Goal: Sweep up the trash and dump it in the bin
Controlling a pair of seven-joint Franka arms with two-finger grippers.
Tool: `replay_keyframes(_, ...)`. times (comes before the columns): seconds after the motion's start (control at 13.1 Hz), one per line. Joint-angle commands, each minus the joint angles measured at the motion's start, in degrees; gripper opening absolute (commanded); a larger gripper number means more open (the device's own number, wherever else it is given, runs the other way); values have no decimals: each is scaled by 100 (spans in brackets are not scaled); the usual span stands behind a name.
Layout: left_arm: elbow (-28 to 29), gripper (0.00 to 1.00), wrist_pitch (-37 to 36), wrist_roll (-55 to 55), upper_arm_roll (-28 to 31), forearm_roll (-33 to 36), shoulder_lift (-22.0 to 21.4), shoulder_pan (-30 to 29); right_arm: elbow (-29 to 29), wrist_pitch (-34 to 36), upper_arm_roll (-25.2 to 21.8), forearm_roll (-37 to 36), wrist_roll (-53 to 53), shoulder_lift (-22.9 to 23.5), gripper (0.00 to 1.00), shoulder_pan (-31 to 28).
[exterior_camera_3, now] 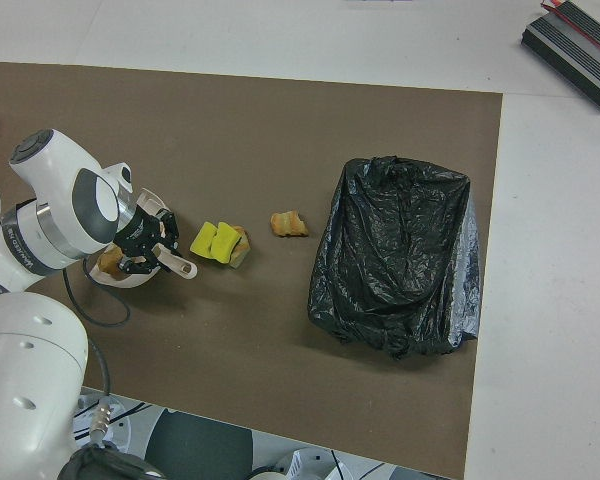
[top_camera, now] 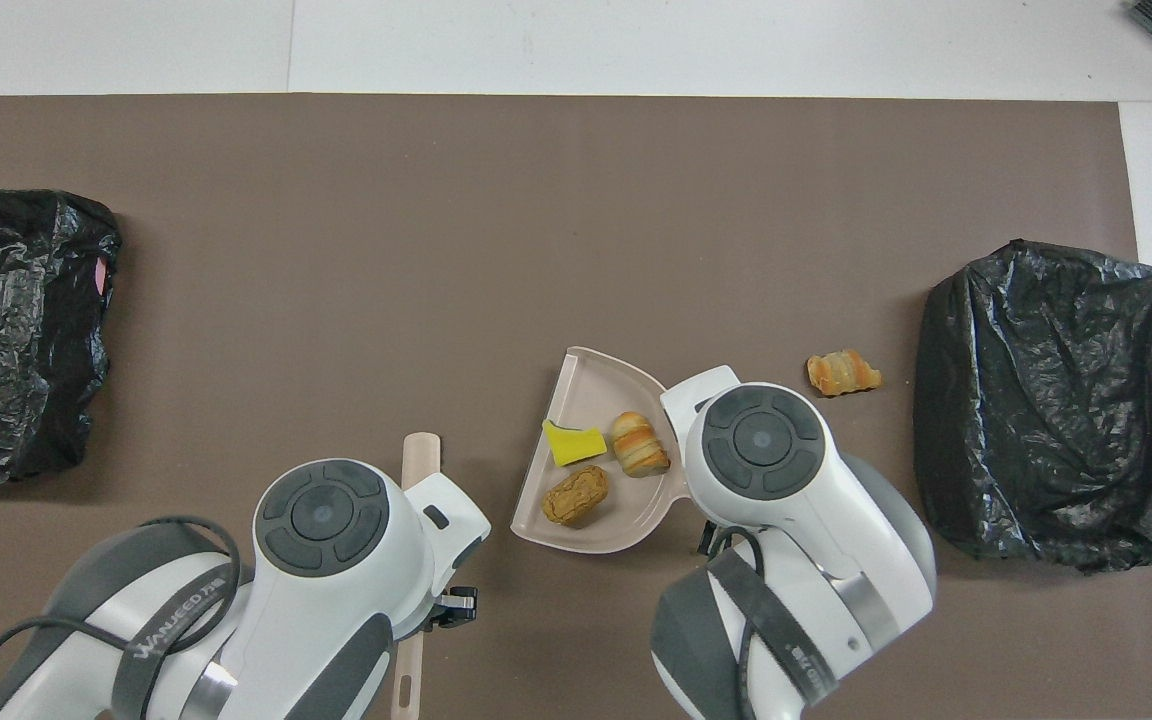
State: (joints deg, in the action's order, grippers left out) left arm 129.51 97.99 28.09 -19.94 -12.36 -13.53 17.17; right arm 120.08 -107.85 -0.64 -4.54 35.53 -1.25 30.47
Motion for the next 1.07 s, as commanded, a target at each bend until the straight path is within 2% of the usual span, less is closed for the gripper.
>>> replay_keyframes(0.0, 907, 0, 456, 266, -132, 7, -842, 172, -37, 237, 29, -65, 33, -437, 0, -366)
replay_keyframes(0.15, 1216, 0, 563, 625, -360, -116, -976, 330, -134, 299, 20, -12, 322, -639, 0, -708)
replay_keyframes(0.38, 1725, 0, 1299, 1223, -1351, -845, -1257, 375, -625, 764, 20, 23, 1042, -684, 0, -1375)
replay_keyframes(0.54, 1832, 0, 1537, 1321, -1634, -1170, -1231, 375, -862, 914, 11, 32, 1429, -684, 0, -1771)
replay_keyframes(0.69, 2069, 0, 2213, 1557, -2055, -1504, -1152, 366, -1039, 1046, 11, 32, 1868, -693, 0, -2193)
replay_keyframes(0.99, 2079, 0, 2242, 1489, -2084, -1664, -1064, 296, -1189, 1125, -6, 32, 3316, -666, 0, -3256)
